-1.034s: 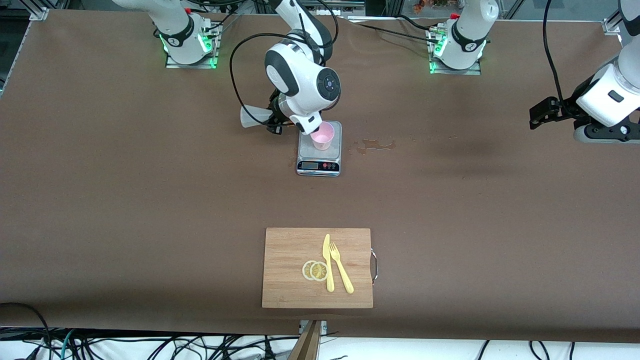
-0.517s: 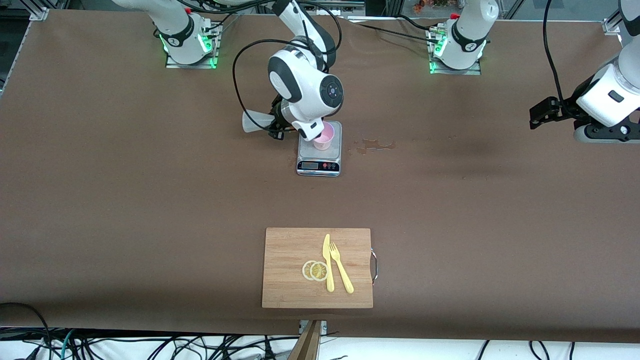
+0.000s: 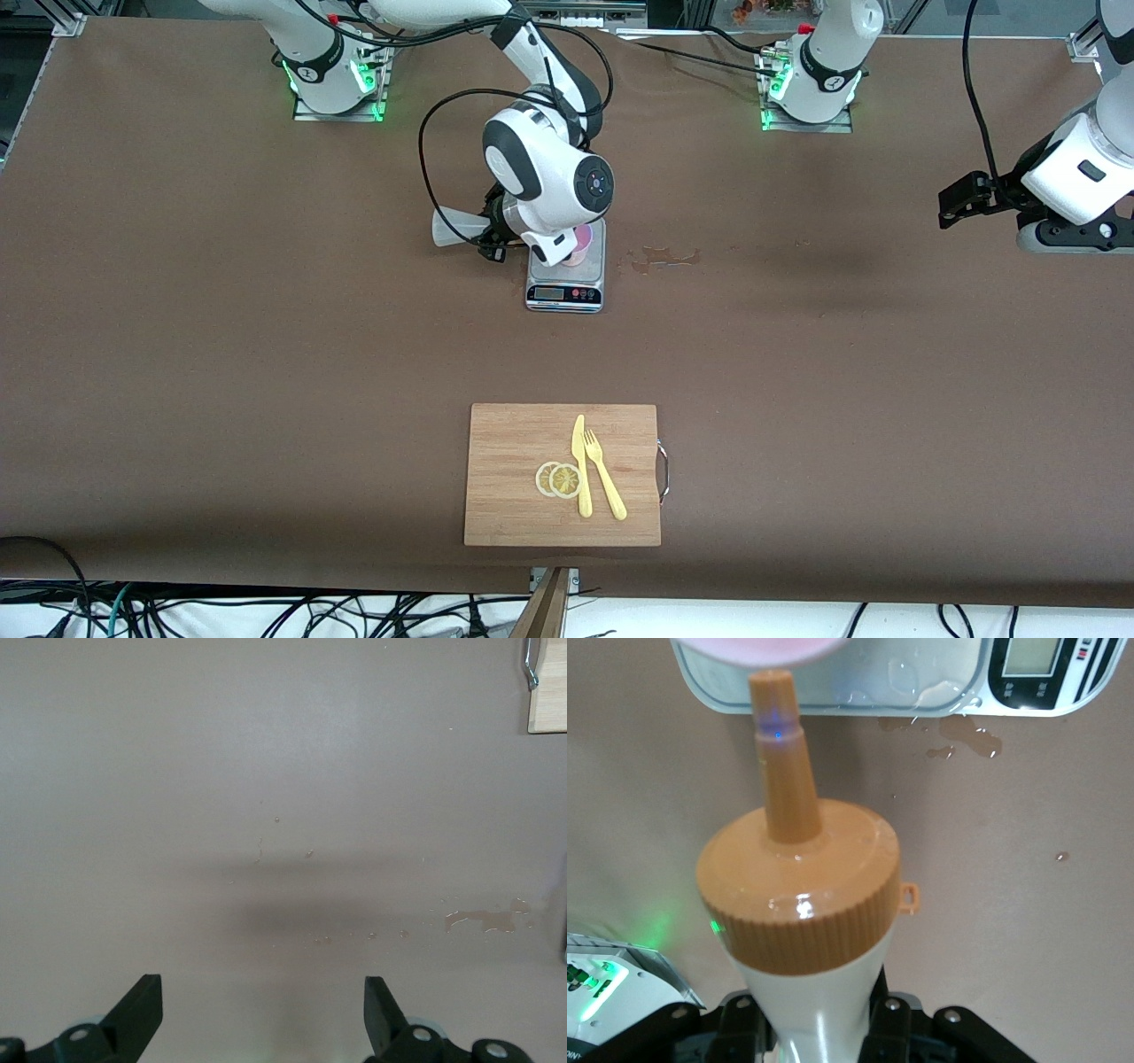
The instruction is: Add sauce to pink cup with both arms
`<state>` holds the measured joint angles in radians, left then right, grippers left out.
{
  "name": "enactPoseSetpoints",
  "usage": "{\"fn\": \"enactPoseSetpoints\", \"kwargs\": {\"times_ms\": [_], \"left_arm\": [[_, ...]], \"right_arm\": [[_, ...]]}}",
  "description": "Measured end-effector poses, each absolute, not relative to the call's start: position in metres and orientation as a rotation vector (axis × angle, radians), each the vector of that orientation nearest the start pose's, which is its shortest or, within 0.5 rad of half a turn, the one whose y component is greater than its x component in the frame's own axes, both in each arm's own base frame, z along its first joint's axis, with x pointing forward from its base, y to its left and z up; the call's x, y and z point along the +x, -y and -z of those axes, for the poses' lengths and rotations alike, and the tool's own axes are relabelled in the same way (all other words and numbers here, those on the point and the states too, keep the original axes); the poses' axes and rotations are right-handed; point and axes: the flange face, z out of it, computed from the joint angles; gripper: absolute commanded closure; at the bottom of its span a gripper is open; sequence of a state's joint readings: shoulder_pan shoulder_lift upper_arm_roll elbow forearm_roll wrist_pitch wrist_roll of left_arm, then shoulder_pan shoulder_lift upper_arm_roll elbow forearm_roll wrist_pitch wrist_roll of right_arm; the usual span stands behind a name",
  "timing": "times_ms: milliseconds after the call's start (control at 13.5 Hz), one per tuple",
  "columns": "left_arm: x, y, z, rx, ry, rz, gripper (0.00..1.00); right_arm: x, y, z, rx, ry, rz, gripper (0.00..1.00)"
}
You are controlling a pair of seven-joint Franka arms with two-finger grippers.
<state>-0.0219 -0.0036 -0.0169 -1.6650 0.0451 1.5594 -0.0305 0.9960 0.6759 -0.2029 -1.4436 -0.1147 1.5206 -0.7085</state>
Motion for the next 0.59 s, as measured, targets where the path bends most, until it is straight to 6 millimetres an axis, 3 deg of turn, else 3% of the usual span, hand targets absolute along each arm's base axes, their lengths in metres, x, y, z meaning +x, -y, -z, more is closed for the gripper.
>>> {"fn": "enactPoseSetpoints", "kwargs": {"times_ms": [591], "left_arm": [[0.5476, 0.0162, -0.5814, -3.089, -0.015, -0.156, 0.00]], "right_arm": [[0.4482, -0.4658, -0.2711, -2.352, 2.269, -0.979, 0.84]]}}
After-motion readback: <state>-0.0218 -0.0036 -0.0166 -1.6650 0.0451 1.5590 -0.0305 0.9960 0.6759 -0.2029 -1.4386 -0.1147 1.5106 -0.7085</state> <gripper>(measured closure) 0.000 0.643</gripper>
